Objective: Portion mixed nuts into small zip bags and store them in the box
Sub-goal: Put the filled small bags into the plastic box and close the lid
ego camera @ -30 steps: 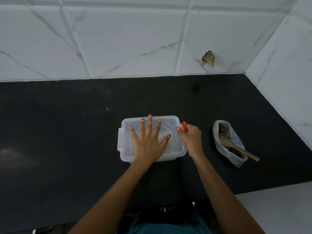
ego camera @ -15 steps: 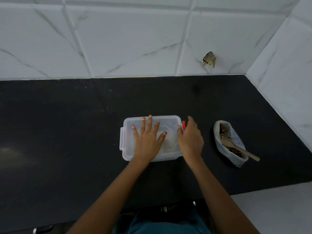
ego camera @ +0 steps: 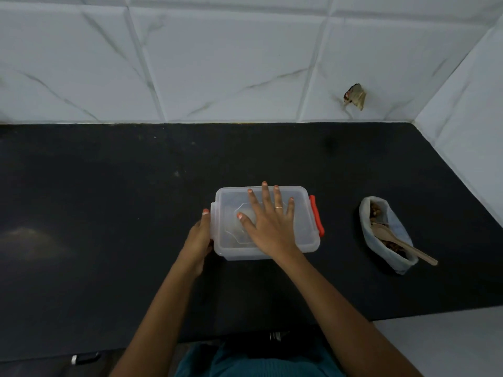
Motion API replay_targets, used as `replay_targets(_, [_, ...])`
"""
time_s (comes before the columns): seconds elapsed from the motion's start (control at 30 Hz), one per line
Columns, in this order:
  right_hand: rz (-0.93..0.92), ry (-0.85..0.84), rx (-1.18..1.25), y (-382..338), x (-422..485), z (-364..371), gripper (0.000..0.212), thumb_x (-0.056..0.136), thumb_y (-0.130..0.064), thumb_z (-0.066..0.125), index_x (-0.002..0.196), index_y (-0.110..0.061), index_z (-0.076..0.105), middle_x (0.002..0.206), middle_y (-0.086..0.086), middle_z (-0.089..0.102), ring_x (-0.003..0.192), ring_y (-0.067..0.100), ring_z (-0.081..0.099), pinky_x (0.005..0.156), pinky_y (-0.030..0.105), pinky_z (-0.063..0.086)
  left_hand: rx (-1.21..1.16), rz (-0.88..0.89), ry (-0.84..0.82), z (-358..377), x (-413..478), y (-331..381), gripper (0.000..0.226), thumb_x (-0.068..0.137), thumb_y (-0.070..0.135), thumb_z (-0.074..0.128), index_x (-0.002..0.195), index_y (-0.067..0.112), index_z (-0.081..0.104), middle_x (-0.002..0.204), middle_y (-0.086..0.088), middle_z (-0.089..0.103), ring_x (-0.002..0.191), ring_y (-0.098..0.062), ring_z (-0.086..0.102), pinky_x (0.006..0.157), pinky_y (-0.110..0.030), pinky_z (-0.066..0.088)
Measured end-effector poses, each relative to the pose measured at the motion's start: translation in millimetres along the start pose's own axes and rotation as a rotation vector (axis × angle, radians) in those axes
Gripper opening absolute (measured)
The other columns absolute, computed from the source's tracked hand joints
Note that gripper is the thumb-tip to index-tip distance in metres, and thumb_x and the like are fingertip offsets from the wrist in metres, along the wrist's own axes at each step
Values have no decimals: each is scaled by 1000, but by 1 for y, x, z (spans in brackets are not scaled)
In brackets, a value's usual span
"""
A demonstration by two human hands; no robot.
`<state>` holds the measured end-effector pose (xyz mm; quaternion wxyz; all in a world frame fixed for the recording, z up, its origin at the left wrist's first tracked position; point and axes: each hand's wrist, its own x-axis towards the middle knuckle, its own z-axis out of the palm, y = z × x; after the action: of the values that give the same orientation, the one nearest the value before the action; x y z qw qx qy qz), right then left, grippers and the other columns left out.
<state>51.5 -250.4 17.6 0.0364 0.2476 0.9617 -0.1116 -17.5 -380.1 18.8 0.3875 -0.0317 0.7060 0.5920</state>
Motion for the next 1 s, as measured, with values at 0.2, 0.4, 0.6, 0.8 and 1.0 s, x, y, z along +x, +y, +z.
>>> replay_targets(0.2, [-3, -17, -44, 1, -1, 0, 65, 94, -56, 21, 147, -29, -5, 156, 3, -13, 143, 27, -13, 111, 54, -9, -62, -54, 156, -5, 1, 10, 23, 98, 29, 39, 111, 12, 48, 90, -3, 57, 81, -16, 58, 77, -34, 47])
replay_targets(0.4, [-1, -12, -50, 1, -1, 1, 66, 94, -57, 20, 147, -29, -5, 156, 3, -13, 143, 26, -13, 111, 54, -9, -5, 53, 103, -11, -5, 17, 25, 97, 15, 42, 120, 14, 50, 98, -3, 56, 84, -15, 58, 68, -29, 49])
replay_targets(0.6, [2, -8, -56, 0, -1, 2, 66, 93, -58, 19, 147, -29, -6, 156, 4, -14, 143, 27, -13, 113, 55, -7, 228, 157, 110, 3, -9, 13, 54, 90, 12, 55, 138, 14, 31, 131, -9, 47, 111, -22, 52, 77, -31, 45])
replay_targets(0.8, [3, -9, -57, 0, 0, 4, 66, 93, -58, 19, 147, -29, -8, 156, 4, -15, 143, 27, -14, 112, 55, -7, 470, 281, 210, 13, -10, 7, 49, 94, 12, 49, 139, 12, 32, 131, -11, 51, 115, -27, 55, 87, -39, 49])
replay_targets(1.0, [4, -2, -57, 0, 0, 5, 66, 93, -58, 19, 147, -29, -8, 155, 4, -15, 142, 27, -14, 111, 54, -8, 641, 356, 268, 20, -7, 1, 47, 98, 16, 40, 144, 15, 28, 129, -10, 54, 111, -25, 59, 85, -40, 51])
